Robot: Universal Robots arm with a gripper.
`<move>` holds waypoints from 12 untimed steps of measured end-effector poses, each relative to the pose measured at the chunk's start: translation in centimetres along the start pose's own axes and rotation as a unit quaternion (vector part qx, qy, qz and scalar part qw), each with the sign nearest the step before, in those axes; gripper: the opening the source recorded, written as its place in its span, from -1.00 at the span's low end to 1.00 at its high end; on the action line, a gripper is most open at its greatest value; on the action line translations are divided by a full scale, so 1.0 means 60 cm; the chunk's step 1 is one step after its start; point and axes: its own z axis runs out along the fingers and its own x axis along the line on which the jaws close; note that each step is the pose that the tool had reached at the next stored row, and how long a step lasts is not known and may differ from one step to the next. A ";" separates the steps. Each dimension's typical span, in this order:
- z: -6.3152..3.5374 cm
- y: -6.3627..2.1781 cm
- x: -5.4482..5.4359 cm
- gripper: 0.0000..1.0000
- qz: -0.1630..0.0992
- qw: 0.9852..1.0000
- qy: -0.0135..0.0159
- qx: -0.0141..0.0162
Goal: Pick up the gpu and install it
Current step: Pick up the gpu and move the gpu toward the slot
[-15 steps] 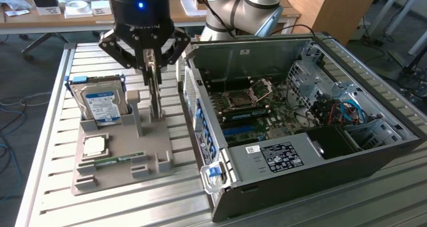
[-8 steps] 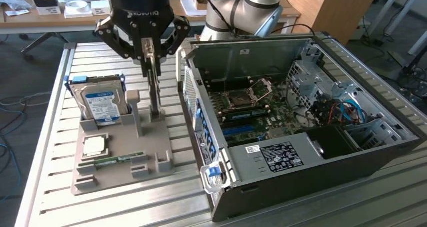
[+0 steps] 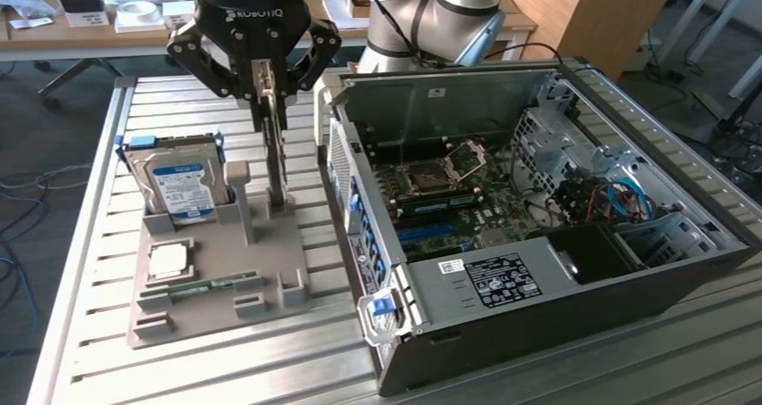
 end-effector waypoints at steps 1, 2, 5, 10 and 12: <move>0.000 0.000 0.000 -0.47 0.000 1.000 0.000 0.000; 0.000 0.000 0.000 -0.47 0.000 1.000 0.000 0.000; 0.000 0.000 -0.004 -0.47 0.000 1.000 0.000 0.000; 0.000 0.001 -0.017 -0.47 0.000 1.000 0.000 0.000; 0.001 0.001 -0.025 -0.47 0.000 1.000 0.000 0.000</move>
